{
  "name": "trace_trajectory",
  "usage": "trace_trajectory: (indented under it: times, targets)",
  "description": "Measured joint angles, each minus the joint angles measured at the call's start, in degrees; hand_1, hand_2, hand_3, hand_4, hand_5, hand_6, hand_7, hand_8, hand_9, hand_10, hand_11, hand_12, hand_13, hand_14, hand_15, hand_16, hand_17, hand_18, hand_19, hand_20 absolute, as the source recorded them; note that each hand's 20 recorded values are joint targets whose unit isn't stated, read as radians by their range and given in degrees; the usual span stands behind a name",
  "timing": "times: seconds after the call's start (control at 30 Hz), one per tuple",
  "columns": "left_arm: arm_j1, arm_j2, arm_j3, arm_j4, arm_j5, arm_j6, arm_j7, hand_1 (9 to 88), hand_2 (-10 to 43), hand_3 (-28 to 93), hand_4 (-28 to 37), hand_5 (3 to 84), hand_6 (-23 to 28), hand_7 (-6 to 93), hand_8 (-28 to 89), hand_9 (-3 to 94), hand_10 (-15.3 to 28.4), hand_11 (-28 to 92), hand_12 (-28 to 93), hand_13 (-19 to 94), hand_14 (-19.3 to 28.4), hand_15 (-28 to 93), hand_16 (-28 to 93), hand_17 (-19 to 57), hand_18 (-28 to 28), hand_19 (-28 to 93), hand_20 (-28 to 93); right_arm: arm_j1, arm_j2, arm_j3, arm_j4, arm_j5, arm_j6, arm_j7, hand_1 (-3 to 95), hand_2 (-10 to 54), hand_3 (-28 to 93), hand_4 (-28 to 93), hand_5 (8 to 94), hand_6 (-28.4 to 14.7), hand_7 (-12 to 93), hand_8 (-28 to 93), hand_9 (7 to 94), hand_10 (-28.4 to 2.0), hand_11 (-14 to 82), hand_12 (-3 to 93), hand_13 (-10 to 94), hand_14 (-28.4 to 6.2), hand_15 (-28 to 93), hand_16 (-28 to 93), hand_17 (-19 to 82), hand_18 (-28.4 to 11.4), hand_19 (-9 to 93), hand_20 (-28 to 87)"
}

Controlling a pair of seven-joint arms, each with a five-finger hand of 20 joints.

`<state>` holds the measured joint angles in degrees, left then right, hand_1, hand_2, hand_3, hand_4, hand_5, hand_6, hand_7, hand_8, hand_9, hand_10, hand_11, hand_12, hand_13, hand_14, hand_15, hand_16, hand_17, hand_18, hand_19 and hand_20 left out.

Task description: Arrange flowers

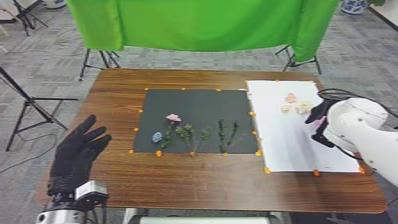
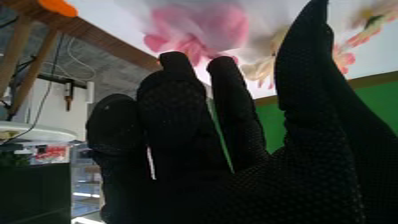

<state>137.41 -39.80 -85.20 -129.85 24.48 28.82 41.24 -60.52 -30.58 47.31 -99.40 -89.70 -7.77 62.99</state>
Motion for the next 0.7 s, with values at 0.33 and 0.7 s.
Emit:
trace_trajectory:
  times: [0.33, 0.7]
  targets:
    - [-0.3, 0.07, 0.39, 0.11, -0.13, -0.08, 0.11, 29.3, 7.2, 65, -23.0, 37.3, 9.0, 11.4, -8, 33.2, 18.5, 32, 12, 21, 24.1, 63, -13, -10.1, 19.2, 44, 16, -0.3, -0.3, 0.4, 0.8, 1.1, -1.0, 1.1, 43.5, -5.7, 73, -25, 51.9, -4.1, 19, -12, 58.3, -18.0, 15.6, 13.5, 74, -7.0, 80, 11, 50, -19.9, 93, 35]
    - [-0.4, -0.11, 0.45, 0.14, 0.31, -0.42, -1.02, 29.3, 7.4, 65, -22.9, 37.5, 9.2, 11.4, -8, 33.4, 18.5, 33, 12, 22, 24.2, 64, -13, -10.1, 19.2, 44, 16, -4.2, -0.2, 3.5, -1.8, -3.5, 0.9, 1.2, 43.3, -6.2, 73, -24, 52.1, -3.9, 19, -12, 62.8, -18.0, 17.7, 13.8, 76, -6.6, 80, 11, 53, -20.2, 93, 37]
